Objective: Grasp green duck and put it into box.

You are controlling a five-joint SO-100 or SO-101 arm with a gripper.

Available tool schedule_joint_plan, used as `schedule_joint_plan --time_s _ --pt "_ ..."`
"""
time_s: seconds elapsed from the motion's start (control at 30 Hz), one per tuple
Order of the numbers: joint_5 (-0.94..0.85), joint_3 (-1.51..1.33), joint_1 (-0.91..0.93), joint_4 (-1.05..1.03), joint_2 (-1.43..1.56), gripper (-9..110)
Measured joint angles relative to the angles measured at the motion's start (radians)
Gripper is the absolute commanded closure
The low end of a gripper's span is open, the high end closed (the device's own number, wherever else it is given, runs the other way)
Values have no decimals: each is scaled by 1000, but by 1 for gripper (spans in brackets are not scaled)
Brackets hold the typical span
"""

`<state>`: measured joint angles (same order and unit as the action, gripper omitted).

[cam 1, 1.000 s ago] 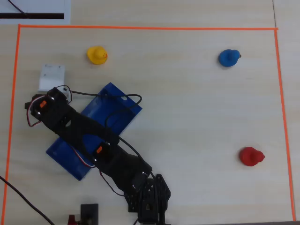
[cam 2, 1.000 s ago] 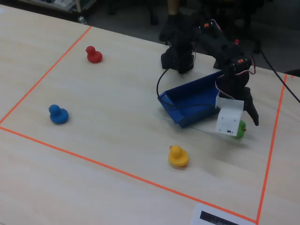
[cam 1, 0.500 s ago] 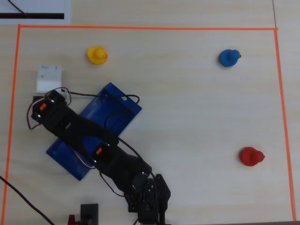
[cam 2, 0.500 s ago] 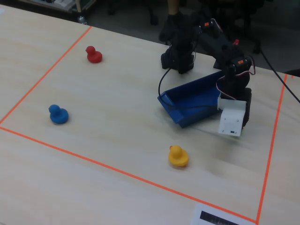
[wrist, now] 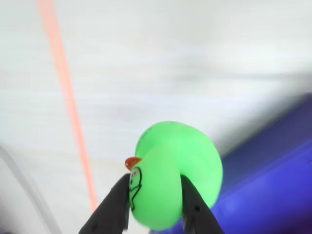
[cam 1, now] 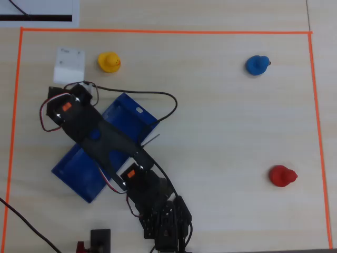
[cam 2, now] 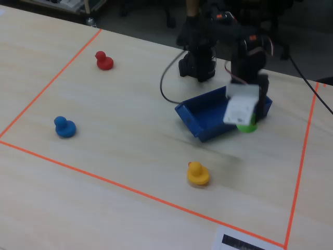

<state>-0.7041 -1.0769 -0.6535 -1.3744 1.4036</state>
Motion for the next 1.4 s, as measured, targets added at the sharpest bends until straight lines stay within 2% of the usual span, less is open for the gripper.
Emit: schedule_joint_plan --time_s 0.13,0.4,0.63,0.67,0.77,0.93,1.07,1.13,1.33,1.4 --pt "-3 -115 48 -28 224 101" --pt "-15 -604 69 8 637 101" --pt "55 -1009 71 167 755 101" --pt "63 -1055 71 199 755 100" --pt "63 -1172 67 272 755 85" --pt "9 -1212 78 270 781 69" --pt "-46 -1147 195 213 847 67" --pt "-86 -1068 265 169 865 70" --pt "-201 -850 446 112 934 97" --pt "-238 -845 514 123 976 101"
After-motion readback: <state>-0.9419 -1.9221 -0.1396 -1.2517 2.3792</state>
